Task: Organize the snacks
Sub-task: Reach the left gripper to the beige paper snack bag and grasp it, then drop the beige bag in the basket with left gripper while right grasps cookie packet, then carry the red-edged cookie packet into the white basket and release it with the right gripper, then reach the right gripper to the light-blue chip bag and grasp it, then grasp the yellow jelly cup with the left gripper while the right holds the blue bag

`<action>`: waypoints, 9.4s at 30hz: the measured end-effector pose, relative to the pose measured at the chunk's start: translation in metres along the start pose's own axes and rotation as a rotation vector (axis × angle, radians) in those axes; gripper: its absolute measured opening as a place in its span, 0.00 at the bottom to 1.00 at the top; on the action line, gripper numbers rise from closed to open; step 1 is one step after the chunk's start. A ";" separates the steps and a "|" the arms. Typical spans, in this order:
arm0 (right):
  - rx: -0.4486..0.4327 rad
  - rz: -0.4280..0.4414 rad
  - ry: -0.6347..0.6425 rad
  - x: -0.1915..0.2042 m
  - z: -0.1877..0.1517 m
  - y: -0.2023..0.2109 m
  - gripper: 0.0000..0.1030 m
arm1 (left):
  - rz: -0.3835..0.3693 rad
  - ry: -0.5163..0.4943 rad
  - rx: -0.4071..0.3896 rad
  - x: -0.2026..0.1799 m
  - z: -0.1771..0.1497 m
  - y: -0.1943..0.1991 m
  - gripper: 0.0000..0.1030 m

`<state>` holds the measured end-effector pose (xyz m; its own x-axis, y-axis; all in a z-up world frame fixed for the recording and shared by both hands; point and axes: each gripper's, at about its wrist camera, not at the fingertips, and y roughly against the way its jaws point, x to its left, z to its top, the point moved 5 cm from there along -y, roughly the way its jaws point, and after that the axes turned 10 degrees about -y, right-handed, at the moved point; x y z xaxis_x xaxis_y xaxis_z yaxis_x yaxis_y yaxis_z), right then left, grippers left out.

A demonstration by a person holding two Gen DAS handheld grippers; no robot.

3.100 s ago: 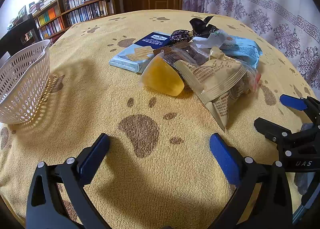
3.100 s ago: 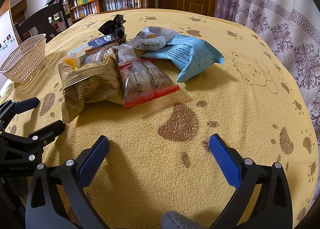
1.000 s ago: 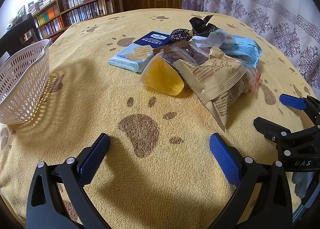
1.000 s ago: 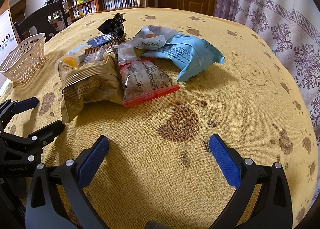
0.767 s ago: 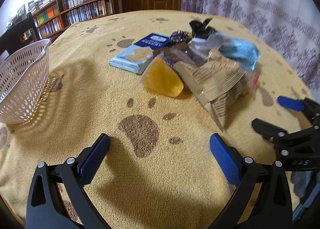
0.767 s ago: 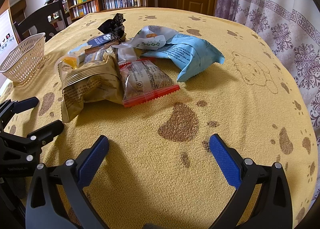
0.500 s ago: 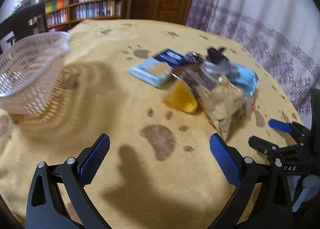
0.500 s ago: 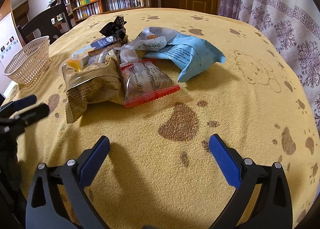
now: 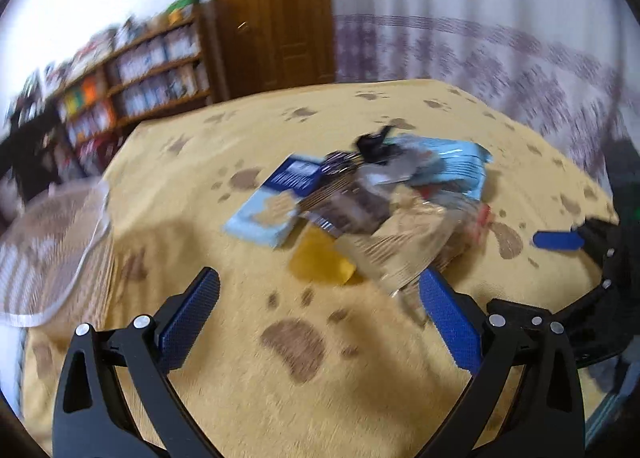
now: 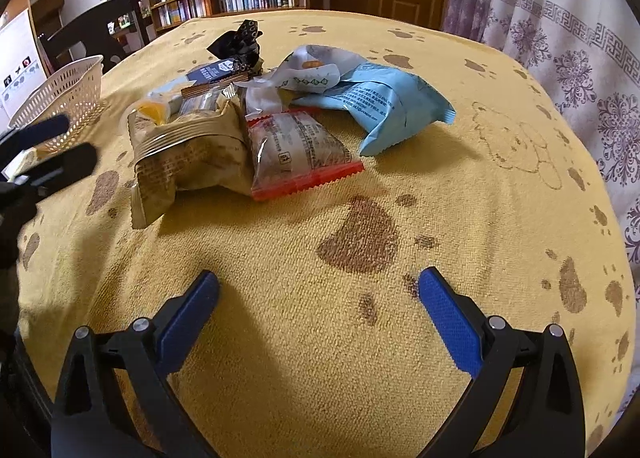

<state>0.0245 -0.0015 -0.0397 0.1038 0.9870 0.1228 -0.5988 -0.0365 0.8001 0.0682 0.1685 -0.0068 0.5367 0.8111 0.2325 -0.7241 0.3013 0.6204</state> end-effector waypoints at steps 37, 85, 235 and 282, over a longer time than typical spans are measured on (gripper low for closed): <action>-0.060 0.057 -0.056 -0.028 0.020 0.020 0.95 | -0.156 -0.068 -0.063 -0.009 0.004 0.018 0.70; -0.054 0.012 -0.005 0.041 0.038 -0.014 0.52 | 0.354 0.474 -0.124 0.256 -0.044 0.084 0.91; -0.035 0.114 -0.310 -0.036 0.149 -0.067 0.66 | 0.281 0.343 -0.139 0.192 -0.035 0.105 0.97; -0.090 0.018 -0.178 -0.053 0.064 -0.036 0.57 | 0.039 -0.078 0.039 0.023 -0.002 -0.018 0.97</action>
<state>0.0919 -0.0622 -0.0374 0.2267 0.9427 0.2449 -0.6698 -0.0316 0.7418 0.0927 0.1826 -0.0142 0.5415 0.7801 0.3134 -0.7285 0.2493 0.6381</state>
